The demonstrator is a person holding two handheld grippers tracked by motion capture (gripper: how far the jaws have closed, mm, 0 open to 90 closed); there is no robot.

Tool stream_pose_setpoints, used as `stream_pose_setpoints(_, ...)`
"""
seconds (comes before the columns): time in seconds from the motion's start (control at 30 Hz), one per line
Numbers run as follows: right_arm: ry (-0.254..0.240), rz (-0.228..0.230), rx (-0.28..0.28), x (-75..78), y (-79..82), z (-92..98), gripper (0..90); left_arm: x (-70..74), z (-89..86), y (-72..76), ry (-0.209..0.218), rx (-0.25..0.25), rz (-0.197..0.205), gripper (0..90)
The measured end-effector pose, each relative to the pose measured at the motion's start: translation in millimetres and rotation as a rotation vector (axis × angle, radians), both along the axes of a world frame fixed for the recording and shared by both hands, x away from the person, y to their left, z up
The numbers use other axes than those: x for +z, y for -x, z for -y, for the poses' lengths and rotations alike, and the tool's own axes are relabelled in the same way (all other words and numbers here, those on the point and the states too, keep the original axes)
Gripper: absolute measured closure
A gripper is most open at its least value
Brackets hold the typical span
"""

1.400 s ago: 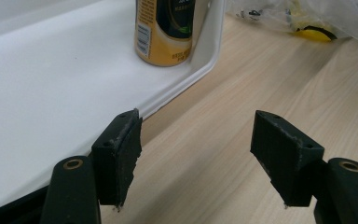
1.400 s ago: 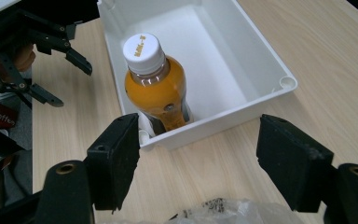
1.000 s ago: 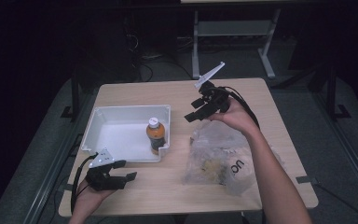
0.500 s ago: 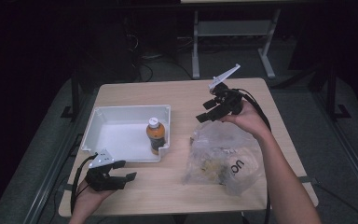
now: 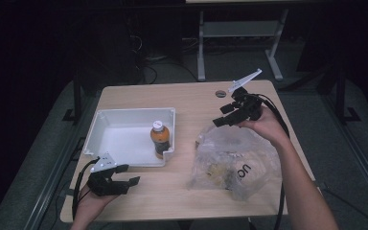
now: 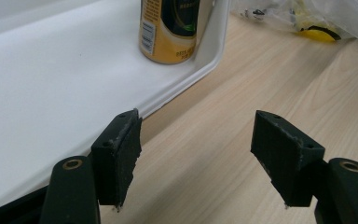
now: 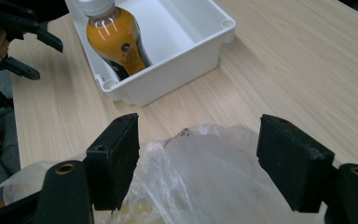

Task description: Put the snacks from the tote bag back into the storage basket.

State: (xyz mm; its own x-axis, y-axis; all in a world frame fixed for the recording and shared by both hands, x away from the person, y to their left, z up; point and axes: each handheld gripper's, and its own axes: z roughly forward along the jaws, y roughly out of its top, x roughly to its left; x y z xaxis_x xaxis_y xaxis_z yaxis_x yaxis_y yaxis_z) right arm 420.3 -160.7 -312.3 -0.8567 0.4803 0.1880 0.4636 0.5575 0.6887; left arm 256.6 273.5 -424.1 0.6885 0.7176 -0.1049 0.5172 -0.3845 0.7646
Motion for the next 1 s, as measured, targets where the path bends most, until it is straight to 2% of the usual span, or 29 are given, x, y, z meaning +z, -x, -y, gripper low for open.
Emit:
stream_pose_setpoints(0.27,0.008,-0.007,-0.02,-5.1,4.3,15.3,29.0,-0.2,-0.1,-0.3,0.004,0.002,-0.001,32.4)
stream_pose_setpoints(1.0,-0.031,-0.012,-0.068,-25.9,20.3,54.3,28.8,-0.2,0.0,0.0,0.003,0.004,-0.001,32.3)
